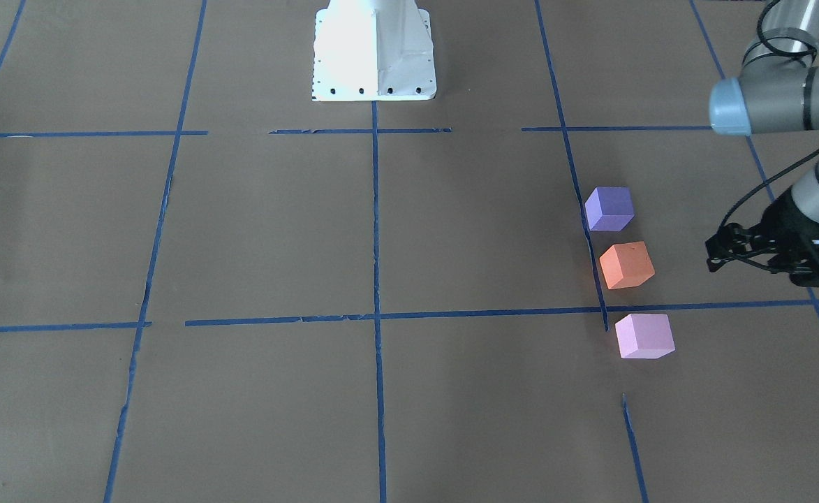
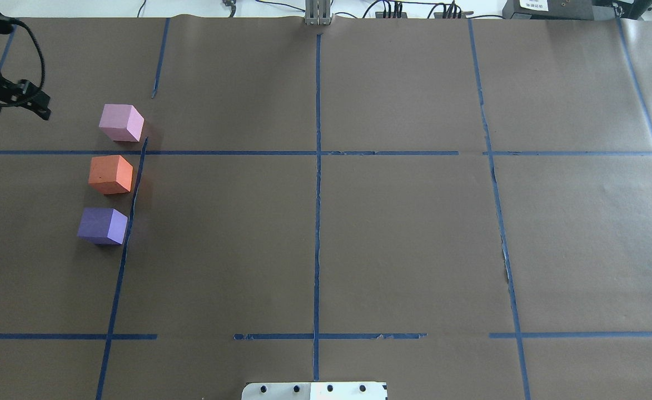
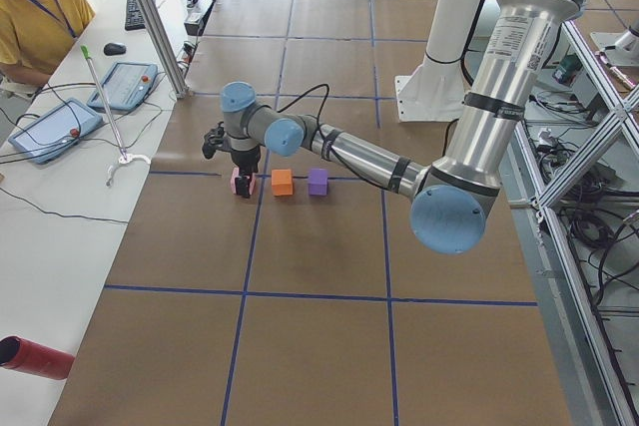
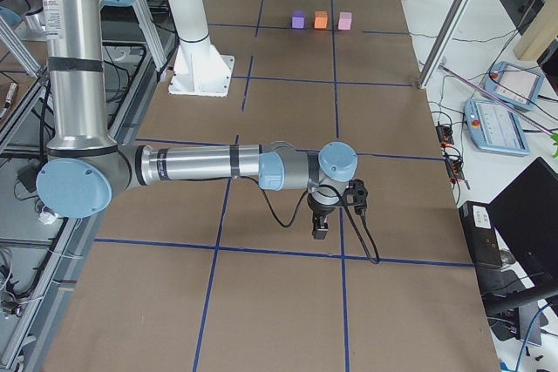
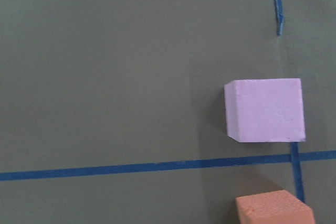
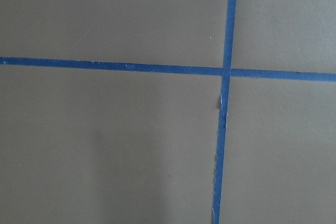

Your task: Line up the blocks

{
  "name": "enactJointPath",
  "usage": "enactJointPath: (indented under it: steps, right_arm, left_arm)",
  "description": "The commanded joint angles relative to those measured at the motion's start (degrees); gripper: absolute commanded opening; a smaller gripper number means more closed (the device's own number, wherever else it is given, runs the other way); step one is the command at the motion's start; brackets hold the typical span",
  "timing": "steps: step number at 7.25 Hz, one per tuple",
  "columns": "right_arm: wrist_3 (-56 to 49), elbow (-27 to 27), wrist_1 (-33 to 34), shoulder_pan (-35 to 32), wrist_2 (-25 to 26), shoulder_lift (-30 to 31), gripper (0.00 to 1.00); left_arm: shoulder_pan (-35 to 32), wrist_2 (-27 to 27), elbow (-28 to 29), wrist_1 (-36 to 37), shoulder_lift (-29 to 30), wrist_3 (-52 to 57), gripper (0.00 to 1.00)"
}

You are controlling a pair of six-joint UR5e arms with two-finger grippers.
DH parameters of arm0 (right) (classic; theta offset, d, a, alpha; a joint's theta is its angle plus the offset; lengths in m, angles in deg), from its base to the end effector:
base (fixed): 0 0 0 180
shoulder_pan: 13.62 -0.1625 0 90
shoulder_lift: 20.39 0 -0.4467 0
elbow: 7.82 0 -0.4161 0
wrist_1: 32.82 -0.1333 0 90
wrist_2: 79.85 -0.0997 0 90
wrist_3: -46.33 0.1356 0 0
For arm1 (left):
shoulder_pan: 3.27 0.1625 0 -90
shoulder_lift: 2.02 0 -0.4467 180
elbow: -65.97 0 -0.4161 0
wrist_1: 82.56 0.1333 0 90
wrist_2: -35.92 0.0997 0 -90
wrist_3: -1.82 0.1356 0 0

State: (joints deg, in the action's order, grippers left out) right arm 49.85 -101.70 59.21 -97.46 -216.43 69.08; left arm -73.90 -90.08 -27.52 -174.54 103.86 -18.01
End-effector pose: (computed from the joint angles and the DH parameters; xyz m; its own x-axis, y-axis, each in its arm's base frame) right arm -0.0215 -0.5232 0.6662 0.6854 -0.0426 0.7269 0.0653 0.9979 -0.0031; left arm 0.1642 -0.6287 0.5200 0.7560 0.1443 -0.6385 -0.0558 0.9861 0.1568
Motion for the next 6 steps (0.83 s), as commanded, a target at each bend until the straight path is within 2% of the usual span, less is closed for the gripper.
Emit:
enactJointPath:
  steps: [1,2,4,6]
  right_arm:
    - [0.00,0.02,0.00,0.00,0.00,-0.01,1.00]
    - [0.00,0.02,0.00,0.00,0.00,-0.01,1.00]
    - [0.00,0.02,0.00,0.00,0.00,-0.01,1.00]
    - [0.00,0.02,0.00,0.00,0.00,-0.01,1.00]
  left_arm:
    - [-12.19,-0.11,2.24,3.82,-4.86,25.08,1.00]
    - [-16.34,-0.29,3.82,4.17,-8.11,32.32,1.00]
    - [-21.37,-0.55,4.10,4.00,-12.69,32.48,1.00]
    - [-21.48,-7.03,4.89,4.17,-13.06,31.96,1.00]
